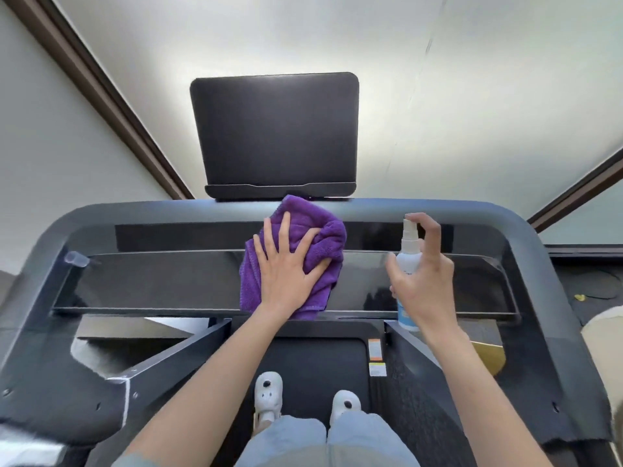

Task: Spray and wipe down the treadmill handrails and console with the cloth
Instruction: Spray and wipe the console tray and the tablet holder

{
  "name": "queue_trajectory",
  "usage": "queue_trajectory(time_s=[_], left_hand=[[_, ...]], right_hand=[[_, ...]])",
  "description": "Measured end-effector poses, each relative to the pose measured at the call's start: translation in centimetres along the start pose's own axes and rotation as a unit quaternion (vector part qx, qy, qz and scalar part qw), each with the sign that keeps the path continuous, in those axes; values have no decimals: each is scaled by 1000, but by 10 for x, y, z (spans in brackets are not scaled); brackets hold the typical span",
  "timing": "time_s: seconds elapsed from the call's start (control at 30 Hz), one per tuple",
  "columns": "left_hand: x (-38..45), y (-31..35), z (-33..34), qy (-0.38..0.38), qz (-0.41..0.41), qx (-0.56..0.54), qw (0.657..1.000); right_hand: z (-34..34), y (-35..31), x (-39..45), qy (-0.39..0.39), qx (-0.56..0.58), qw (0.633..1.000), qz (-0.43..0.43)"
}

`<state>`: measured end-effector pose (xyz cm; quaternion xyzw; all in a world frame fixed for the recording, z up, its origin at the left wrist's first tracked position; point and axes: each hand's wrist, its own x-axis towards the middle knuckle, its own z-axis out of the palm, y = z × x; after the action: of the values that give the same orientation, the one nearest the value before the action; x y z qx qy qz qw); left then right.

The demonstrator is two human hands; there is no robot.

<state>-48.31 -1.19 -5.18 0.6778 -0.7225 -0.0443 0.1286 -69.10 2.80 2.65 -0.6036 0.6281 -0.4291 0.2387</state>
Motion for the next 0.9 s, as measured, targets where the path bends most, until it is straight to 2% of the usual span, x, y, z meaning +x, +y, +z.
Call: queue_trajectory(time_s=[0.1, 0.3, 0.5, 0.7, 0.9], left_hand=[[1, -27, -8, 5, -10, -3, 1000], [6, -44, -6, 33, 21, 1, 999], [8, -48, -2, 44, 32, -4, 999], [7, -46, -5, 56, 31, -10, 998], [6, -36, -9, 66, 25, 2, 997]], right_hand=[[28, -29, 23, 1, 4, 999, -42], [75, -85, 85, 29, -9, 990, -135], [98, -104, 115, 107, 9, 988, -108], [100, -99, 108, 81, -30, 991, -103], [91, -102, 90, 63, 7, 994, -92]])
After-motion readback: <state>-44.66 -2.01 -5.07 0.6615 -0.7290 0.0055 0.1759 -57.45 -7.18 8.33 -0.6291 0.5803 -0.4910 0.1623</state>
